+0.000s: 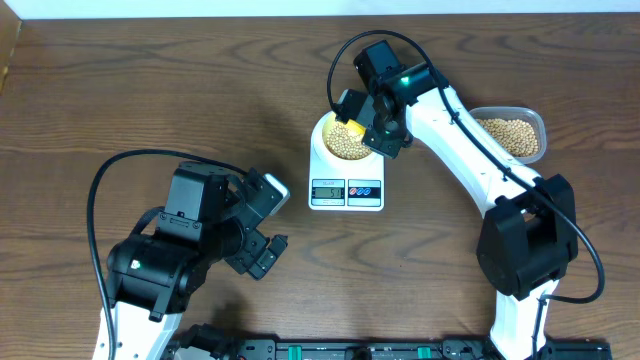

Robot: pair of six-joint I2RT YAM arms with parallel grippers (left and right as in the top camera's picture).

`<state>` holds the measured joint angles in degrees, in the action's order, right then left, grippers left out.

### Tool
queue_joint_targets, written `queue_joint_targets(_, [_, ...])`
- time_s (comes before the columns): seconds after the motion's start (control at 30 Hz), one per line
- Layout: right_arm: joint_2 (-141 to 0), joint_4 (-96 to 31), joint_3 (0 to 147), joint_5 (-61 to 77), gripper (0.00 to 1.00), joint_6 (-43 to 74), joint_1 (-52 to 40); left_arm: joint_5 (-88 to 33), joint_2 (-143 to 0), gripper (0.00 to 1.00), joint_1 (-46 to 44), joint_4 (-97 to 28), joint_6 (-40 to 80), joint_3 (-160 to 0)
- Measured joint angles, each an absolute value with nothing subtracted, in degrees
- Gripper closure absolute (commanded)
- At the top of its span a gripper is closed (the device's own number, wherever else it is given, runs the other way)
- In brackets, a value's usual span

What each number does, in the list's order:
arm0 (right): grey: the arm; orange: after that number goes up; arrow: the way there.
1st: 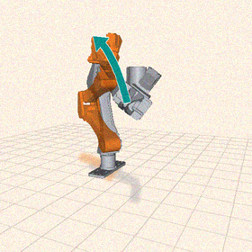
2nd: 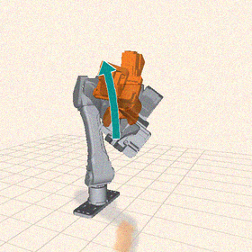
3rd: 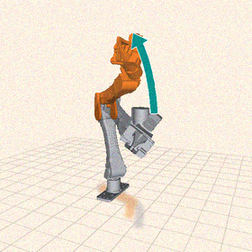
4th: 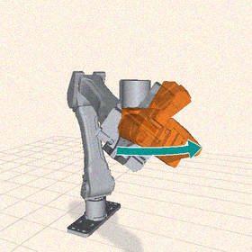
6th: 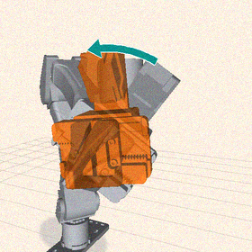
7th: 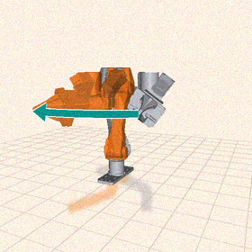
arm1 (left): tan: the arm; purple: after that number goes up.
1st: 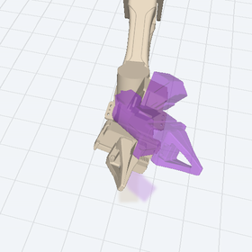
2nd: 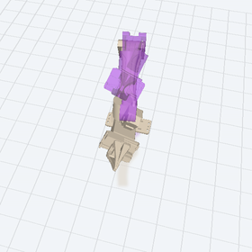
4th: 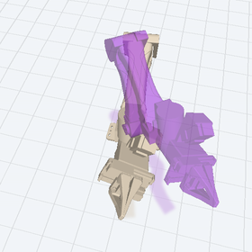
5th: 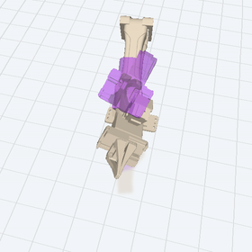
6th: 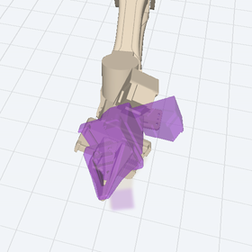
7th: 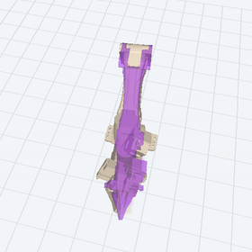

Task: Scoop item into bowl and weigh 50g on scale
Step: 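Carry the scoop over the yellow bowl and tilt it, then hold the tilted yellow scoop over the bowl to pour remaining soybeans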

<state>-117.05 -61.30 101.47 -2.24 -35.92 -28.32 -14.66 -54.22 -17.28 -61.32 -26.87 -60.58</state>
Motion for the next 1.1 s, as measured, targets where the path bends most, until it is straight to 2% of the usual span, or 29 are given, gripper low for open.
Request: queue_joint_targets(1.1, [-118.1, -62.8, 100.8, 0.1, 0.99, -37.6, -29.7, -14.7, -54.2, 0.02, -17.3, -61.3, -26.9, -60.6])
